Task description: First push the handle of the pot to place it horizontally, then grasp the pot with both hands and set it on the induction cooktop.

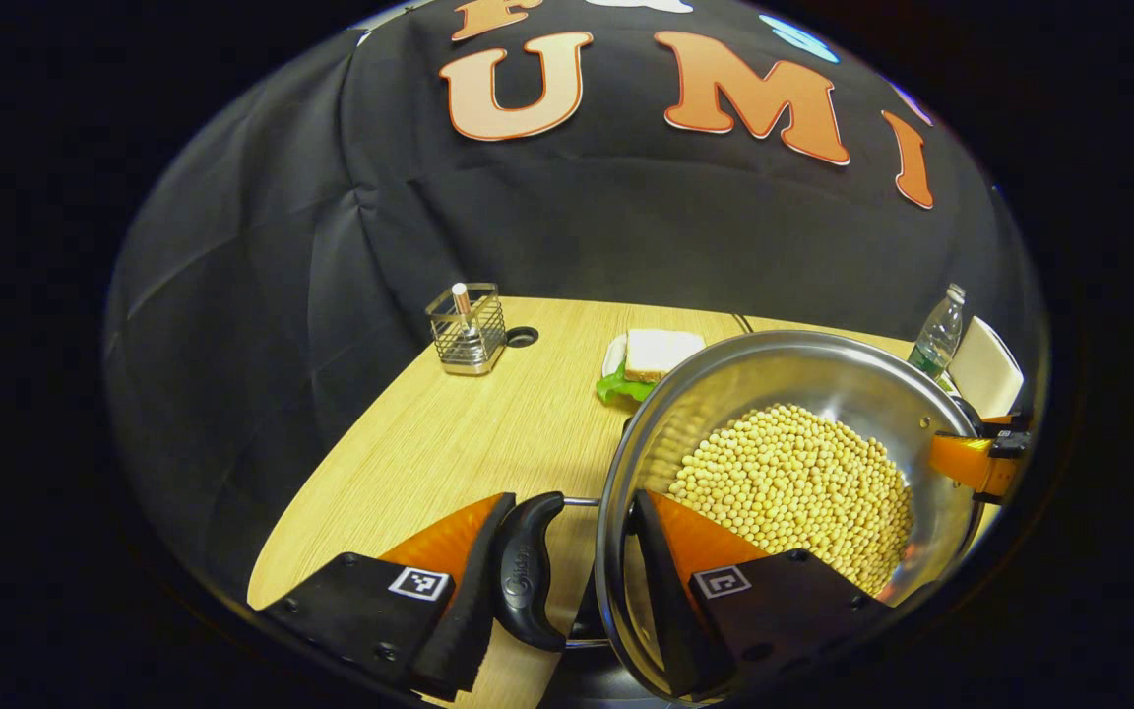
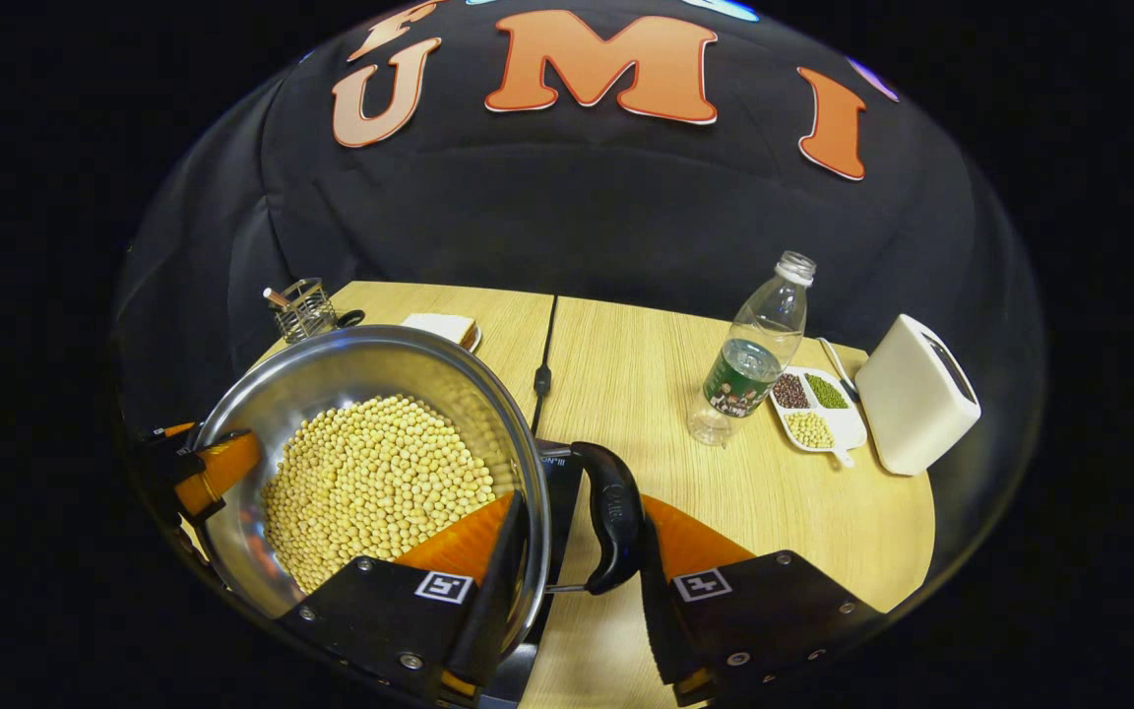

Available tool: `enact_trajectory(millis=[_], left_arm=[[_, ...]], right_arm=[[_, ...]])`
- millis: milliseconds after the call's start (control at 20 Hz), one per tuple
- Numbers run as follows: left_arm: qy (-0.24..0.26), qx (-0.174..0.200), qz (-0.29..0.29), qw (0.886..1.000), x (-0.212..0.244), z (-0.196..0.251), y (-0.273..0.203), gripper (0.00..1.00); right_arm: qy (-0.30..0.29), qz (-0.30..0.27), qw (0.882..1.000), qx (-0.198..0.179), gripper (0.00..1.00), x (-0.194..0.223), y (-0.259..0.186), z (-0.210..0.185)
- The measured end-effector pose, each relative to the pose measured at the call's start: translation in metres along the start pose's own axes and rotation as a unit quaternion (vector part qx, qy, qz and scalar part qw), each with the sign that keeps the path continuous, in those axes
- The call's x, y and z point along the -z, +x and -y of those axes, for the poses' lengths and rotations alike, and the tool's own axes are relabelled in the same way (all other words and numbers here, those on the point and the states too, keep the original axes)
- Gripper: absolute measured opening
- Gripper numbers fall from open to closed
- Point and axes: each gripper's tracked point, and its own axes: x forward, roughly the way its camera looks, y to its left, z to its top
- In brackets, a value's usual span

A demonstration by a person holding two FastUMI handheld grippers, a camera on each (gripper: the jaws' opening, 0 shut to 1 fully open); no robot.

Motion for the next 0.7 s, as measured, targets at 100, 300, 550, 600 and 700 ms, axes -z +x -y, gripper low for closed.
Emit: enact_trajectory(millis=[100, 300, 550, 600, 700], left_arm=[[0.003, -0.002, -0.005, 1.0, -0.003, -0.001, 0.0, 0.73], [0.001, 0.001, -0.015, 1.0, -0.002, -0.001, 0.0, 0.75], [0.005, 0.0, -0.01, 1.0, -0.002, 0.0, 0.001, 0.73], [0.007, -0.001, -0.009, 1.0, -0.002, 0.0, 0.0, 0.77], [0.009, -0.011, 0.001, 1.0, -0.004, -0.001, 0.003, 0.8]], right_arm=[[0.001, -0.006, 1.0, -0.001, 0.6, 0.004, 0.007, -0.004], [0.0, -0.017, 1.0, 0.0, 0.6, 0.015, 0.019, -0.011], [0.018, -0.018, 1.0, -0.011, 0.6, 0.019, 0.024, -0.015], [0.018, -0.017, 1.0, -0.013, 0.62, 0.019, 0.024, -0.016], [0.008, -0.015, 0.999, -0.03, 0.66, 0.021, 0.021, -0.017]])
